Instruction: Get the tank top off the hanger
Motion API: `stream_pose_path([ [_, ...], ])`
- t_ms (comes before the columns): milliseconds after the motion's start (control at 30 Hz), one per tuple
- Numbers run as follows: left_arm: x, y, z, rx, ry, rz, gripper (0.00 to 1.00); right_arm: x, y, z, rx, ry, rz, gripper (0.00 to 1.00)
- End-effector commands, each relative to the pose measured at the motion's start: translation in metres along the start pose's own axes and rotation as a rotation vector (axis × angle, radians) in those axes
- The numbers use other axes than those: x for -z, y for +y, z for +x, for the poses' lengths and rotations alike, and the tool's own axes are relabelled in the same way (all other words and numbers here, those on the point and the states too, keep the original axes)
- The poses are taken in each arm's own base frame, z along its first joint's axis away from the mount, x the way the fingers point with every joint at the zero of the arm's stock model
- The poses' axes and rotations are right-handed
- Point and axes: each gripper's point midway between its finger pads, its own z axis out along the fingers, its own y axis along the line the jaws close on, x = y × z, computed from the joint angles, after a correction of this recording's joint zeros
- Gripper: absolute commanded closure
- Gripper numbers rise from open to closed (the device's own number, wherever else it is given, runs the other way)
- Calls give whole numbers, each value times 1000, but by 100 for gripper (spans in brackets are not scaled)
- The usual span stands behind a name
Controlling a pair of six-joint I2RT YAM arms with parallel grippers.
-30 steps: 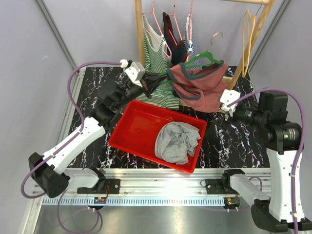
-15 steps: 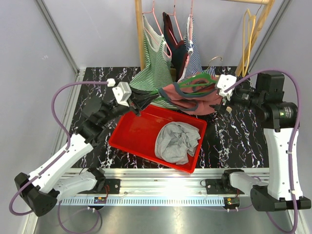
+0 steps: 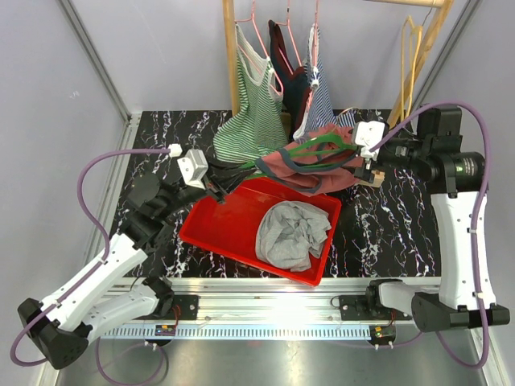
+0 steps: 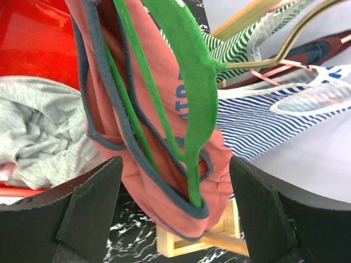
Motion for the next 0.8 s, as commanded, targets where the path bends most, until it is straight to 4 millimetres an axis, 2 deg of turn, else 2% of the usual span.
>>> stream_pose_path([
  [0,5,-9,-48,-75,-154,30,100,-1,1,-8,92,-52,-34,15],
  [267,6,-17,-50,-65,-166,67,100,-16,6,-11,112,-155,-112,21],
  [367,6,-16,-47,-56,-163,71,100,-20,7,-13,123,-192,-133,29],
  [467,5,-16,-47,-53,-165,75,100,-23,8,-11,116,-200,-142,40],
  [500,4,-16,-46,-51,-166,77,100,-23,9,-11,116,-201,-145,47],
  [600,3,-15,-44,-43,-164,80,100,-24,11,-9,115,-201,-150,57],
  [633,2,-15,-43,-39,-162,83,100,-24,12,-8,116,-201,-152,64],
  [767,1,-13,-41,-27,-164,82,100,-25,15,-6,116,-201,-157,76],
])
